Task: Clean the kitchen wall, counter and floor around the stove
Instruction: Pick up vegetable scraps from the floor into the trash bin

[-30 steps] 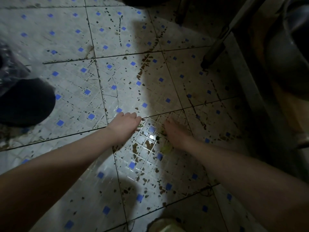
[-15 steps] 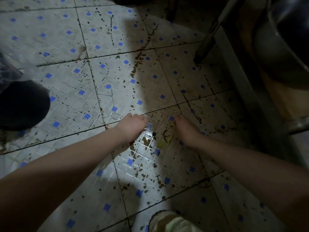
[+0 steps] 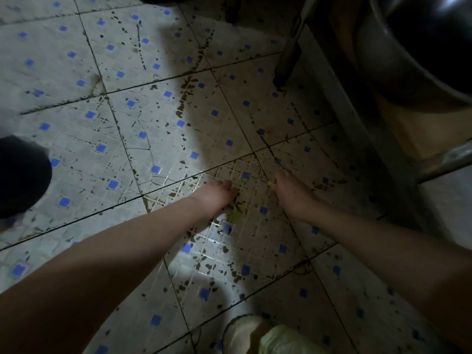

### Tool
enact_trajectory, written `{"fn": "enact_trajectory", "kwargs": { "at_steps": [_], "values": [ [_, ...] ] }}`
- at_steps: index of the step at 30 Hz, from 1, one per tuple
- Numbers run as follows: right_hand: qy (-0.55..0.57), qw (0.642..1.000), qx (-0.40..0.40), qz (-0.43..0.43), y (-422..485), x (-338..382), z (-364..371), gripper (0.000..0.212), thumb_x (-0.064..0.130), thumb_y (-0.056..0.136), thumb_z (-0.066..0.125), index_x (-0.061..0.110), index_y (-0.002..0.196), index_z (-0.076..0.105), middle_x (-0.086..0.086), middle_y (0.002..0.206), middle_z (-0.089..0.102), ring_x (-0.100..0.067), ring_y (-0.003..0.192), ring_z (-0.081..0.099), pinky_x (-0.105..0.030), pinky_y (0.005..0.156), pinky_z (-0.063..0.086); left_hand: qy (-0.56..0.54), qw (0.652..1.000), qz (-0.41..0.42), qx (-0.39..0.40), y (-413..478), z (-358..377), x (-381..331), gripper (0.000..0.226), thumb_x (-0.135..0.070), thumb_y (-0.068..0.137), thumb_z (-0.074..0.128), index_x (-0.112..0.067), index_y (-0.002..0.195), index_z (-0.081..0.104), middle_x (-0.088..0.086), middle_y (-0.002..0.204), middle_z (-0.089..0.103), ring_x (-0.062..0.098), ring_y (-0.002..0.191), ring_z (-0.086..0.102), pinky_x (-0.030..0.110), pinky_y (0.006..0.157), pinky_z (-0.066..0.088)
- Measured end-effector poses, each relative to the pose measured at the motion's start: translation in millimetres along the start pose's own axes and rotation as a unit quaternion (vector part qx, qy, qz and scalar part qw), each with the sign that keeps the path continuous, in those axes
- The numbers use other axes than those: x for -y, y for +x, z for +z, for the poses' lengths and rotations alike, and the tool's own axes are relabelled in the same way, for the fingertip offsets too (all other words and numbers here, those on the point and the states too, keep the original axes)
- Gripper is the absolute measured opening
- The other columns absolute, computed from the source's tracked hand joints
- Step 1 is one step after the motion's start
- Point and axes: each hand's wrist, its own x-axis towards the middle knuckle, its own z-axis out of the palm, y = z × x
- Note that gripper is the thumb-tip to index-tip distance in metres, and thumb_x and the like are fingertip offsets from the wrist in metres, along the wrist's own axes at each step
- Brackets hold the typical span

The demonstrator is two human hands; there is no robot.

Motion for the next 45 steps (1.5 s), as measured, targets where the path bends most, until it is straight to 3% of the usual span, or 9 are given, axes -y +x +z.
{"fn": "enact_trajectory", "kwargs": {
  "at_steps": [8,13,18,21,29,36,39,43,45],
  "values": [
    [0.028,0.999,0.025,0.017,2,5,7,0.013,0.001,0.094,0.041,0.011,0.101,0.046,-0.01,0.111,0.047,-0.021,0.093,0.048,-0.032,0.078,0.043,-0.001,1.0,-0.006,0.023,1,16,-7,0.034,-0.004,0.089,0.053,-0.003,0.122,0.044,0.016,0.115,0.051,0.033,0.102,0.055,0.039,0.081,0.045],
    [0.019,0.998,0.055,-0.016,2,20,19,0.037,-0.01,0.087,0.04,0.007,0.12,0.045,-0.012,0.125,0.046,-0.025,0.111,0.048,-0.033,0.09,0.041,-0.002,1.0,0.006,-0.013,-8,13,-3,0.027,0.002,0.086,0.052,-0.001,0.113,0.048,0.017,0.107,0.054,0.035,0.094,0.058,0.04,0.075,0.046],
    [-0.004,0.995,0.081,-0.049,7,41,27,0.017,-0.006,0.088,0.042,0.009,0.094,0.048,-0.011,0.103,0.05,-0.026,0.096,0.05,-0.033,0.076,0.04,-0.018,0.998,-0.046,-0.038,-26,14,16,0.039,0.005,0.083,0.057,-0.001,0.12,0.046,0.015,0.109,0.055,0.029,0.098,0.057,0.034,0.079,0.047],
    [-0.003,0.99,0.125,-0.059,9,49,34,0.018,-0.002,0.091,0.04,0.012,0.101,0.045,-0.009,0.117,0.048,-0.024,0.099,0.046,-0.036,0.082,0.037,-0.015,0.997,-0.072,-0.025,-38,17,28,0.049,0.007,0.082,0.059,-0.003,0.127,0.041,0.015,0.112,0.053,0.028,0.101,0.055,0.034,0.081,0.046],
    [0.04,0.985,0.126,-0.109,11,54,48,0.015,0.01,0.094,0.039,0.021,0.084,0.036,0.004,0.093,0.04,-0.019,0.082,0.044,-0.03,0.062,0.033,-0.016,0.994,-0.105,-0.006,-57,22,44,0.038,0.007,0.083,0.052,-0.005,0.117,0.043,0.015,0.111,0.052,0.029,0.1,0.053,0.035,0.079,0.044],
    [0.063,0.984,0.142,-0.09,7,47,44,0.033,0.016,0.082,0.07,0.013,0.101,0.044,-0.005,0.122,0.035,-0.024,0.094,0.052,-0.043,0.084,0.049,-0.026,0.995,-0.096,-0.019,-50,18,42,0.037,0.008,0.082,0.053,-0.005,0.116,0.044,0.014,0.109,0.052,0.028,0.099,0.053,0.035,0.08,0.044],
    [0.063,0.983,0.151,-0.085,7,45,42,0.031,0.015,0.084,0.068,0.015,0.1,0.042,-0.005,0.133,0.031,-0.023,0.1,0.049,-0.035,0.084,0.046,-0.027,0.995,-0.092,-0.022,-46,16,41,0.042,0.008,0.081,0.055,-0.005,0.119,0.043,0.014,0.111,0.052,0.028,0.101,0.053,0.034,0.08,0.043],
    [0.047,0.981,0.173,-0.074,9,44,41,0.032,0.013,0.09,0.06,0.009,0.118,0.045,-0.006,0.156,0.013,-0.026,0.134,0.033,-0.029,0.097,0.034,-0.025,0.996,-0.086,-0.016,-44,16,39,0.045,0.007,0.079,0.06,-0.006,0.119,0.042,0.013,0.11,0.052,0.027,0.1,0.053,0.034,0.08,0.045],
    [0.049,0.981,0.176,-0.072,8,44,40,0.016,0.013,0.093,0.056,0.012,0.107,0.048,-0.006,0.159,0.006,-0.025,0.142,0.022,-0.03,0.103,0.03,-0.022,0.996,-0.084,-0.018,-43,15,38,0.043,0.008,0.08,0.059,-0.006,0.118,0.043,0.013,0.11,0.052,0.027,0.1,0.053,0.034,0.08,0.046]
  ]
}}
